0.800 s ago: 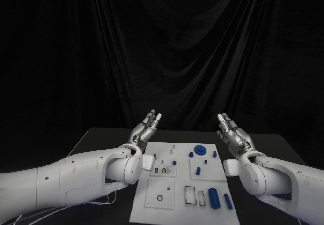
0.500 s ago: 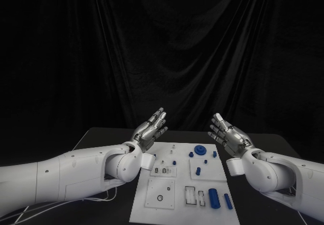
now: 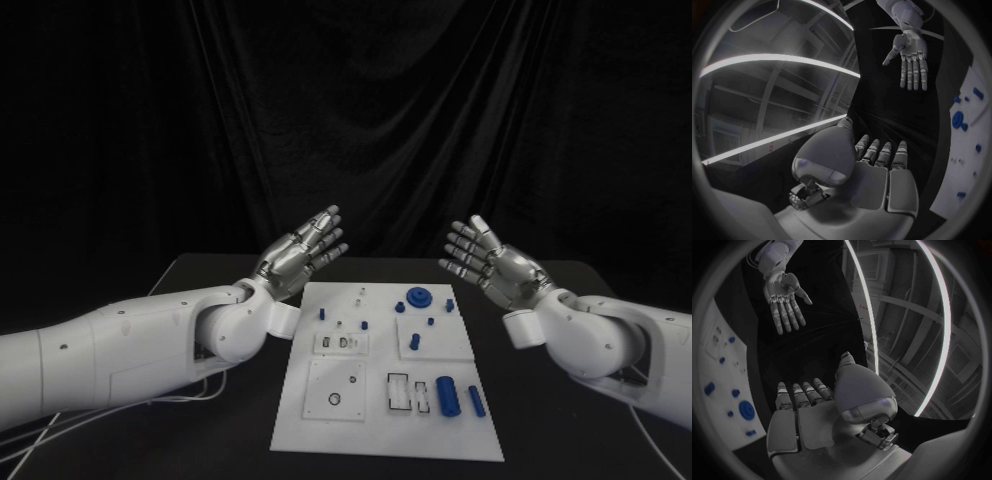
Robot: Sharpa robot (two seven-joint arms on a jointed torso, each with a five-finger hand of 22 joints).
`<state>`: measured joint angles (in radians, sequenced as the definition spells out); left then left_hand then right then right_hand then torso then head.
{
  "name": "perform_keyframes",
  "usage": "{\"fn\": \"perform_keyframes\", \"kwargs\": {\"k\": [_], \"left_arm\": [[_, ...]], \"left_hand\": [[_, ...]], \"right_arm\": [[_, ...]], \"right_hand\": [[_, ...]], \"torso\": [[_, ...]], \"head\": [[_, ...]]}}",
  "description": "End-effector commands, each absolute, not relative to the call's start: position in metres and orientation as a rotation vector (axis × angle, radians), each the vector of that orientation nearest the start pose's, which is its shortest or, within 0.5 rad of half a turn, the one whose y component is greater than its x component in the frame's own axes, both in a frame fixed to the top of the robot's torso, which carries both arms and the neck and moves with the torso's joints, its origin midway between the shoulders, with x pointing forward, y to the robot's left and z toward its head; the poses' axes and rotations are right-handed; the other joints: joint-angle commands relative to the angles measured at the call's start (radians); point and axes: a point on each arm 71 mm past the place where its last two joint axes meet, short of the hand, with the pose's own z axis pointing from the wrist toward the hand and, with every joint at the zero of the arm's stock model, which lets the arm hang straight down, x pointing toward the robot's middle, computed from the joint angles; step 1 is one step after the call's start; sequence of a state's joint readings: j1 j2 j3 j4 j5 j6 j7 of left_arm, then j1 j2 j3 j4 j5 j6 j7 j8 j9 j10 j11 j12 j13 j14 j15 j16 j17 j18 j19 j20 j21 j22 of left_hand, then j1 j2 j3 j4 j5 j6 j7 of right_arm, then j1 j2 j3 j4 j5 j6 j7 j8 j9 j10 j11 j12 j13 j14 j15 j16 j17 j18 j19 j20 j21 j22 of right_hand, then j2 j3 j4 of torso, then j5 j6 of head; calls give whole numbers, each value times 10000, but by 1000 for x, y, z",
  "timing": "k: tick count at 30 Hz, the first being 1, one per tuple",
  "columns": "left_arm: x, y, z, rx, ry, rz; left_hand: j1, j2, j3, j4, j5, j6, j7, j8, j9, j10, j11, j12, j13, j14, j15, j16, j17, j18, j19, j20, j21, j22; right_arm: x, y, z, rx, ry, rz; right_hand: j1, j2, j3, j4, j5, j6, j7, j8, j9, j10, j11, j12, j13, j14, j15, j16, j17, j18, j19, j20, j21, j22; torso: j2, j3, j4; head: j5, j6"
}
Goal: Assemble the parts on the task board
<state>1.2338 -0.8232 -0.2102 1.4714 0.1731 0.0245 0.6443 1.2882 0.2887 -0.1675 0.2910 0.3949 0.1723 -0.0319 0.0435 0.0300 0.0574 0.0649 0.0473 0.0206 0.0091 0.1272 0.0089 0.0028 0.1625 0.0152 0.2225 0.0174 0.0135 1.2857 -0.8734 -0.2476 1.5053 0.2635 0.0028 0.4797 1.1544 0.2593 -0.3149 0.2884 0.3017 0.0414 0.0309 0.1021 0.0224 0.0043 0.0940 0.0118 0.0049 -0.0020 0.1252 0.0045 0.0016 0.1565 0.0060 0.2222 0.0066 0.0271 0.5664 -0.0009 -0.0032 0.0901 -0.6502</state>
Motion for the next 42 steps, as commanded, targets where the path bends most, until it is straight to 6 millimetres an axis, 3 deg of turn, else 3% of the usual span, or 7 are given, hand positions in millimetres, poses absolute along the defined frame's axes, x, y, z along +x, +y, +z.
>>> {"fn": "perform_keyframes", "kwargs": {"k": [1,7,19,22,28,31,42], "left_arm": [[472,206,-198,-9350,12815,-20266],[470,213,-195,-8942,12481,-20150],[457,236,-186,-8608,11548,-20033],[453,242,-184,-8585,11352,-20029],[443,255,-177,-8542,10954,-20191],[440,261,-172,-8492,10782,-20236],[425,268,-153,-8678,10336,-20602]], "left_hand": [[209,-14,18,-6,139,219,130,89,23,92,206,282,47,86,137,151,80,22,169,96,131,83],[520,-30,73,-22,399,465,245,145,47,286,465,786,113,305,266,403,153,1,450,216,316,179],[1595,-441,1289,-913,1777,1740,828,420,190,922,836,2463,289,1160,490,1268,330,132,1588,549,995,458],[1564,-503,1494,-998,1848,1882,883,443,207,999,930,2677,310,1302,526,1413,356,131,1814,581,1129,509],[1457,-605,1868,-1159,1907,2170,970,500,241,1145,1164,3030,339,1480,657,1588,378,59,2133,647,1315,569],[1319,-680,2156,-1266,1930,2521,1054,597,280,1533,1348,3505,392,2010,771,2028,460,-52,2560,654,1571,662],[1196,-742,2415,-1374,1942,2550,1139,580,267,1335,1353,3181,315,1991,903,2019,429,-171,2667,662,1632,667]], "right_arm": [[473,-227,-203,12256,15048,18735],[470,-237,-199,11865,14738,18738],[467,-253,-187,11421,14664,18540],[467,-255,-183,11009,14784,18349],[469,-261,-168,9490,15308,17582],[473,-263,-158,8708,15684,16925],[494,-254,-110,4862,17478,12930]], "right_hand": [[164,8,38,10,41,90,20,153,26,43,233,182,57,100,280,109,69,84,132,213,86,-152],[569,-40,5,-2,169,516,312,730,119,317,687,1040,220,707,761,1098,336,94,1035,679,613,136],[2085,-315,430,-567,1681,1066,421,1212,188,631,967,2991,406,2122,941,2991,604,-304,3833,715,1769,540],[3096,-435,879,-1507,2666,2018,635,2332,393,1449,1177,5410,747,4005,969,4643,1009,-206,5845,681,2552,788],[3832,-545,1666,-2480,2863,2689,826,3085,467,2678,1412,7278,1094,6186,613,6009,1495,206,7769,611,3443,1086],[4080,-738,1893,-2851,2581,3553,1028,3762,571,3683,1128,7795,1155,7927,76,6764,1793,279,9140,66,4529,1604],[3942,-1322,2233,-2894,1354,4197,1057,3640,460,4613,573,7578,760,9728,-704,9086,2791,247,9826,-663,9284,4808]], "torso": [[334,-81,19],[490,-86,75],[757,-76,192],[799,-81,214],[961,-117,249],[1155,-163,295],[1744,-257,329]], "head": [[-76,-181],[-109,-278],[-302,-696],[-363,-822],[-495,-1089],[-603,-1098],[-785,-882]]}}
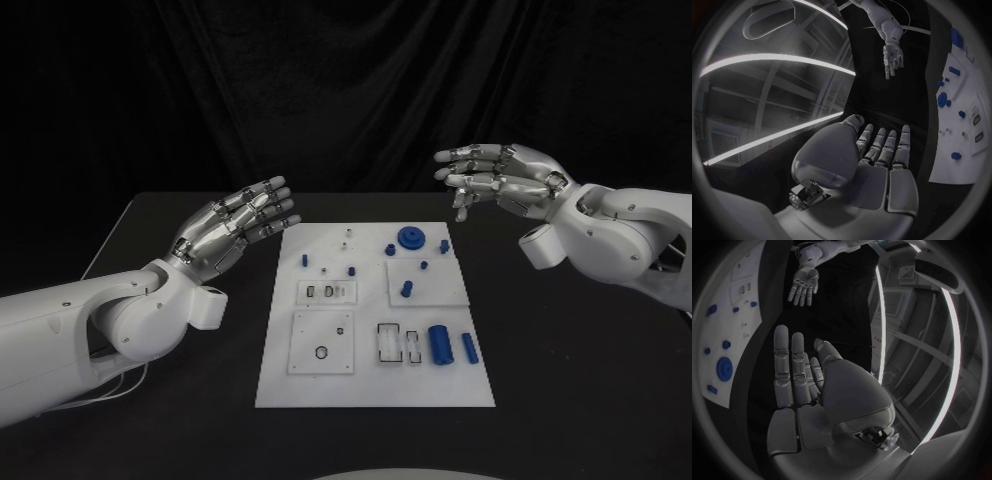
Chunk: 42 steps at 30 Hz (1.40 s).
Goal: Assemble the parts on the task board
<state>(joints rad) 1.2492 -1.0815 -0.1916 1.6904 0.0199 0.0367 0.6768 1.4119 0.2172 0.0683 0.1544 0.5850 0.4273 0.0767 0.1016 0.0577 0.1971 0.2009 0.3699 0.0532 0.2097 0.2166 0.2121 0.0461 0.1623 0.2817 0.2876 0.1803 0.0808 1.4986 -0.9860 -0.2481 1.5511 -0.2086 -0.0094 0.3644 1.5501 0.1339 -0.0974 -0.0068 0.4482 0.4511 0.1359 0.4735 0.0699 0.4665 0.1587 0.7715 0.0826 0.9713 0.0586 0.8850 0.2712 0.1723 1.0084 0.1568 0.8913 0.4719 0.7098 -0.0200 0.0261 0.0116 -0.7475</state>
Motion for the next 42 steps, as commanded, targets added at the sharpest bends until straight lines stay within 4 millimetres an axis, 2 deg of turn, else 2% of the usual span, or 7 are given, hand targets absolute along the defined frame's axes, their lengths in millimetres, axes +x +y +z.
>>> {"fn": "perform_keyframes", "kwargs": {"k": [1,7,9,13,18,30,42], "left_arm": [[423,269,-151,-8792,10233,-20645],[416,271,-144,-9019,9959,-20745],[414,273,-142,-9050,9899,-20747],[412,276,-140,-9098,9815,-20687],[413,279,-140,-9130,9846,-20646],[409,280,-139,-9065,9921,-20718],[409,279,-139,-9073,9970,-20751]], "left_hand": [[-45,-28,67,-13,42,-6,57,-3,-10,-66,-9,-53,-13,2,13,3,0,-173,-3,11,-1,-9],[-63,-29,94,-18,44,-6,68,-7,-12,-78,-10,-69,-16,32,29,33,6,-187,-10,13,-5,-13],[-70,-29,105,-20,45,-3,72,-8,-12,-83,-9,-76,-18,29,36,31,5,-193,-24,14,-15,-18],[-79,-31,117,-23,46,0,77,-9,-13,-82,-7,-71,-17,36,44,40,6,-201,-24,15,-15,-18],[-93,-40,144,-36,54,-23,88,-19,-18,-96,-2,-95,-20,36,63,44,6,-218,-39,17,-24,-25],[-120,-50,206,-65,64,-36,97,-34,-23,-110,-6,-109,-21,65,99,82,13,-256,-45,19,-28,-31],[-167,-62,287,-94,66,8,126,-32,-20,-90,21,-100,-16,110,149,129,21,-303,-29,21,-19,-32]], "right_arm": [[497,-252,-106,4236,17631,12323],[503,-243,-93,1386,17795,9474],[505,-239,-90,444,17683,8563],[506,-228,-83,-1623,17144,6638],[506,-215,-79,-3266,16510,5252],[502,-196,-73,-5344,15063,3875],[499,-195,-86,-5674,15013,3968]], "right_hand": [[7,-132,89,56,-150,221,-4,-79,-10,65,-104,1,-18,113,-73,505,164,105,-229,-27,731,593],[46,-346,341,143,-461,1200,2,-270,8,658,-237,-175,-115,653,-252,1241,391,-146,591,-159,2382,2754],[240,-433,806,69,-1213,1610,-14,-505,3,988,-260,-444,-176,950,-321,1519,507,-282,1089,-233,3002,3668],[-53,-1004,1958,331,-1310,2462,-81,-1120,57,1880,-352,-1081,-179,1724,-428,2038,777,-645,2445,-298,4298,5809],[-568,-1661,2914,788,-1653,2950,-163,-1736,109,2455,-420,-1960,-187,3696,-432,3797,4369,-1058,3938,-367,5543,8064],[-912,-2045,3320,965,-2012,2999,-398,-2318,153,2623,-510,-2683,-171,4301,-652,4172,5574,-1202,4379,-539,5861,8751],[-1248,-2163,3264,1093,-2547,3091,-453,-2601,212,2830,-556,-2937,-146,4736,-699,4682,6923,-1232,4483,-592,5919,8905]], "torso": [[390,-90,80],[608,-148,158],[702,-166,180],[911,-235,271],[1138,-341,330],[1603,-537,556],[1728,-615,581]], "head": [[-43,138],[-34,141],[-12,202],[-32,262],[-28,356],[-388,783],[-416,630]]}}
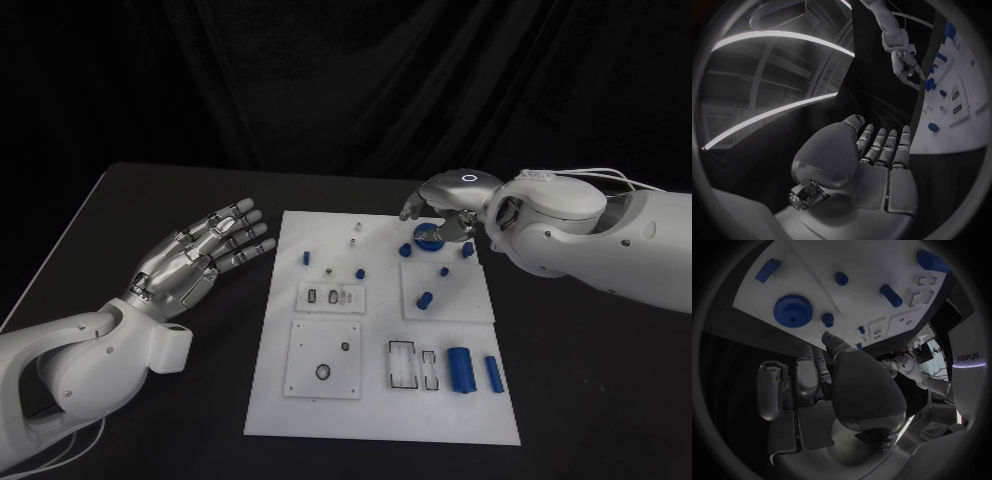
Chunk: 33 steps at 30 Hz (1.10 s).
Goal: Assemble the parts on the task board
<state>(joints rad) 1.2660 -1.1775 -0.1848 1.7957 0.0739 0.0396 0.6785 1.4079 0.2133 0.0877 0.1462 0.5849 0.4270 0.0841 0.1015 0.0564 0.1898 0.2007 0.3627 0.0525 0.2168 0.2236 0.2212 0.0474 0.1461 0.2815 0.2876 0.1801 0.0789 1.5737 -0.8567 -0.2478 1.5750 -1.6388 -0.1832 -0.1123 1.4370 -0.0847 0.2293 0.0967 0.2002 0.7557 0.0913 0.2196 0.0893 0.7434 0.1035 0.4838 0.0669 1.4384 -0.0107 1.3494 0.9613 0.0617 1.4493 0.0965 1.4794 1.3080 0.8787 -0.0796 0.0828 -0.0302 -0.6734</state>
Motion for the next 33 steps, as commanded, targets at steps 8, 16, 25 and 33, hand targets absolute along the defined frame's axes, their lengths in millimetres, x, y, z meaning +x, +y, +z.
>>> {"fn": "perform_keyframes", "kwargs": {"k": [8,16,25,33], "left_arm": [[408,278,-140,-9076,9987,-20822],[408,274,-140,-9100,10077,-20947],[408,272,-142,-9186,10292,-21007],[407,270,-143,-9233,10407,-21066]], "left_hand": [[-161,-9,195,-42,63,-8,71,-49,-14,-61,61,-80,-16,-47,88,-17,-9,-171,-67,13,-43,-29],[-183,-11,249,-60,60,-30,85,-61,-18,-70,85,-88,-16,-86,89,-38,-15,-181,-82,8,-53,-36],[-251,-38,375,-106,36,-98,142,-95,-29,-112,166,-136,-19,-124,139,-35,-15,-221,-148,19,-94,-61],[-322,-25,533,-141,14,-108,193,-111,-29,-131,227,-151,-17,-123,215,7,-8,-283,-183,31,-115,-76]], "right_arm": [[497,-198,-95,-5724,15153,4099],[496,-198,-100,-5835,15013,4402],[497,-193,-106,-6011,15035,4621],[497,-191,-115,-6104,15124,4770]], "right_hand": [[-139,33,-13,64,-147,144,27,-115,56,278,-10,-56,36,103,20,68,166,-148,127,23,71,637],[-16,54,83,-14,73,226,40,-183,89,417,-1,-128,27,94,49,47,197,-143,113,50,57,624],[-24,40,95,-13,68,249,45,-210,99,474,0,-149,26,15,50,-68,-50,-99,7,57,-27,446],[2,64,180,-19,199,302,45,-263,121,593,-11,-197,23,-27,42,-108,-50,-94,-17,57,-47,435]], "torso": [[25,-30,23],[17,-34,15],[5,-26,4],[-1,-26,-1]], "head": [[16,-223],[56,-277],[70,-314],[92,-334]]}}
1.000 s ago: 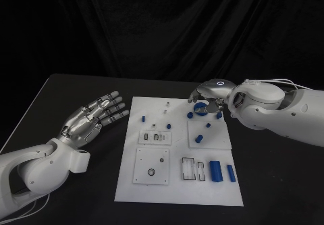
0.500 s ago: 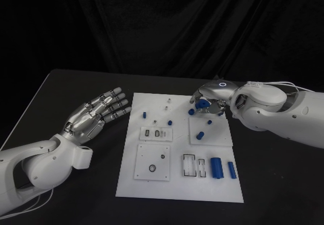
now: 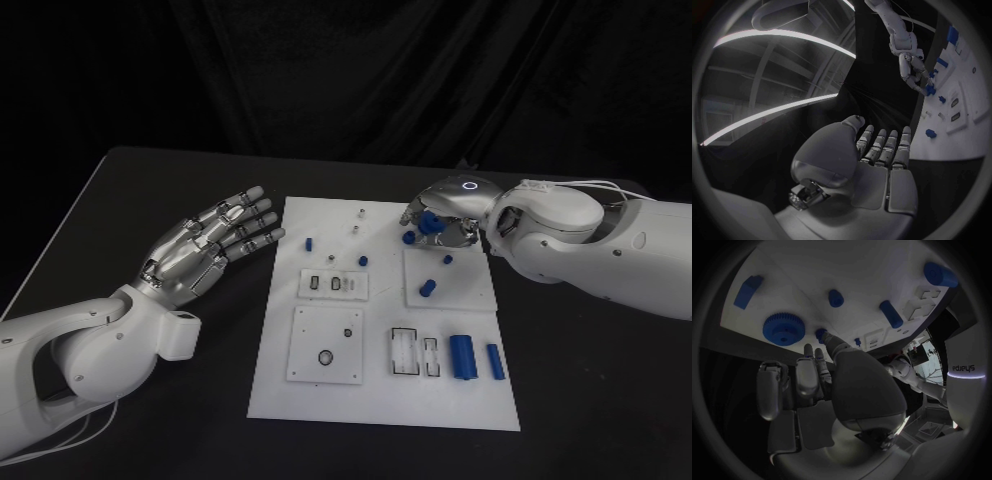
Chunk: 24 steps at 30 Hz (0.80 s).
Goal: Assemble the parts on the task board
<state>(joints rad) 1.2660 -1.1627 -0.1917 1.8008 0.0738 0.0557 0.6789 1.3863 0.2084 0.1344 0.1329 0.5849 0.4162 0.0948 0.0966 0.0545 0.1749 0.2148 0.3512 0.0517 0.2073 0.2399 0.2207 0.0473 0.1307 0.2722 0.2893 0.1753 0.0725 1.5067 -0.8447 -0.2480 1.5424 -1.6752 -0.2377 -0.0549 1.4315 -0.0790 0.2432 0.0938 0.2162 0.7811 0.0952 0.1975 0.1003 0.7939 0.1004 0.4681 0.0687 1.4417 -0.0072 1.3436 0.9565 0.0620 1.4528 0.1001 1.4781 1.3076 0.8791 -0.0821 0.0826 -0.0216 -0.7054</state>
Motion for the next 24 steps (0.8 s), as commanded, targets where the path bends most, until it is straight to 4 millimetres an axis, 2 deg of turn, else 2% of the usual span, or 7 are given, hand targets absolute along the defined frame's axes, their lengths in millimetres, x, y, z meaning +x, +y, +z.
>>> {"fn": "perform_keyframes", "kwargs": {"k": [1,6,13,24], "left_arm": [[407,270,-143,-9235,10411,-21071],[407,269,-144,-9255,10460,-21080],[408,270,-145,-9280,10501,-21040],[409,271,-147,-9323,10583,-21000]], "left_hand": [[-107,24,66,-7,15,-1,86,-62,-10,17,86,-36,-10,-28,52,12,-7,-129,-89,14,-67,-13],[-141,33,155,-25,0,12,105,-64,-7,15,114,-30,-7,-22,77,42,-2,-157,-82,13,-62,-14],[-160,25,198,-38,-6,30,120,-61,-4,23,131,-17,-4,-15,93,62,1,-174,-74,17,-57,-14],[-188,15,264,-57,-9,44,139,-59,-1,33,155,-3,0,0,116,95,6,-196,-71,18,-55,-15]], "right_arm": [[498,-191,-116,-6106,15136,4770],[499,-192,-119,-6062,15256,4784],[501,-192,-122,-6015,15321,4820],[503,-189,-125,-5992,15255,4980]], "right_hand": [[55,8,42,11,41,50,8,-41,12,89,20,-41,4,-61,7,-51,-1,-97,-51,21,-34,439],[33,28,63,33,57,82,23,-47,21,123,20,-55,4,-67,18,-60,-5,-97,-55,25,-38,438],[13,53,373,87,318,629,98,13,155,609,0,-146,0,-65,169,-82,75,-106,-48,156,-38,485],[-2,170,681,159,201,1039,102,32,263,1097,-35,-255,-8,-34,199,-71,186,-111,-27,204,-25,541]], "torso": [[-5,-1,2],[-6,-6,13],[-6,-18,10],[-11,-2,8]], "head": [[6,-18],[-3,2],[-9,11],[-13,39]]}}
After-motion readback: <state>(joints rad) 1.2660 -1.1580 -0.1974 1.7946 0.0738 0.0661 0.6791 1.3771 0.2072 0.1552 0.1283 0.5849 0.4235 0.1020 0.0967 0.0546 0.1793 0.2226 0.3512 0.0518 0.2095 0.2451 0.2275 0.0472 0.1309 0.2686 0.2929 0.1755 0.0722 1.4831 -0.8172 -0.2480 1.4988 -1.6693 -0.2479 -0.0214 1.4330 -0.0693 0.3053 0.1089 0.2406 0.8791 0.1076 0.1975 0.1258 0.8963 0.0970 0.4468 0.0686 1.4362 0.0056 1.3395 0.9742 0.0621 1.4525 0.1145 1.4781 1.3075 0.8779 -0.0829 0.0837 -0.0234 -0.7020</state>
